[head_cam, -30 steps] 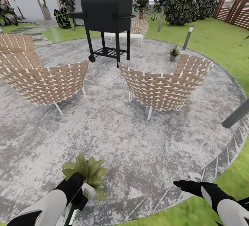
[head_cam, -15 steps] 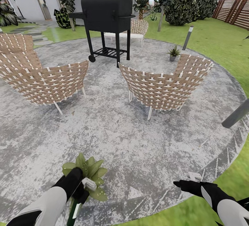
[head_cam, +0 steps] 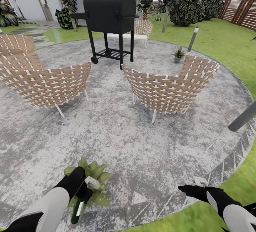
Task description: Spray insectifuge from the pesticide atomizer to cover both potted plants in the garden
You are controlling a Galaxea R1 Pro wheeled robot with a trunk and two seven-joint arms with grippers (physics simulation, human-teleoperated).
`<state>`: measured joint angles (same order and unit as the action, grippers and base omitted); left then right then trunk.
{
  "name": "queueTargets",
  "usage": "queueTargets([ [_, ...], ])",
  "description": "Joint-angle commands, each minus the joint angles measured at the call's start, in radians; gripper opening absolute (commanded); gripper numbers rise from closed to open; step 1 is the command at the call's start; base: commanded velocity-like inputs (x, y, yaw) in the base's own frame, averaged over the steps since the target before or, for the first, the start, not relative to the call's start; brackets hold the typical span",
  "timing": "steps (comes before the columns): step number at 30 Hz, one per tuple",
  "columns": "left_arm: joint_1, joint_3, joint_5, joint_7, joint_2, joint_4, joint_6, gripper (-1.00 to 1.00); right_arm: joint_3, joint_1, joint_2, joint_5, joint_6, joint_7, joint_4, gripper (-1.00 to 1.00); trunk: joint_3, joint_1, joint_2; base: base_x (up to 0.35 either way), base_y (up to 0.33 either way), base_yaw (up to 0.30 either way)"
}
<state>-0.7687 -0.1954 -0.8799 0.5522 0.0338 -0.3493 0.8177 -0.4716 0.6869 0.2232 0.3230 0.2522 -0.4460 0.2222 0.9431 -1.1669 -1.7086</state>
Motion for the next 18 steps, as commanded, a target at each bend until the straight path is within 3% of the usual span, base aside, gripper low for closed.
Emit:
queueTargets([
  [1, -0.002, -0.007, -0.011, 0.008, 0.005, -0.002, 0.003, -1.00, -0.009, 0.000, -0.001, 0.009, 0.006, -0.006, 0.002, 1.00, 0.001, 0.000, 0.000, 0.000, 0.000, 0.000],
  [18, -0.054, -0.007, -0.010, 0.009, 0.014, -0.002, 0.005, -1.00, -0.009, 0.000, -0.001, 0.010, 0.006, -0.006, 0.002, 1.00, 0.001, 0.000, 0.000, 0.000, 0.000, 0.000],
])
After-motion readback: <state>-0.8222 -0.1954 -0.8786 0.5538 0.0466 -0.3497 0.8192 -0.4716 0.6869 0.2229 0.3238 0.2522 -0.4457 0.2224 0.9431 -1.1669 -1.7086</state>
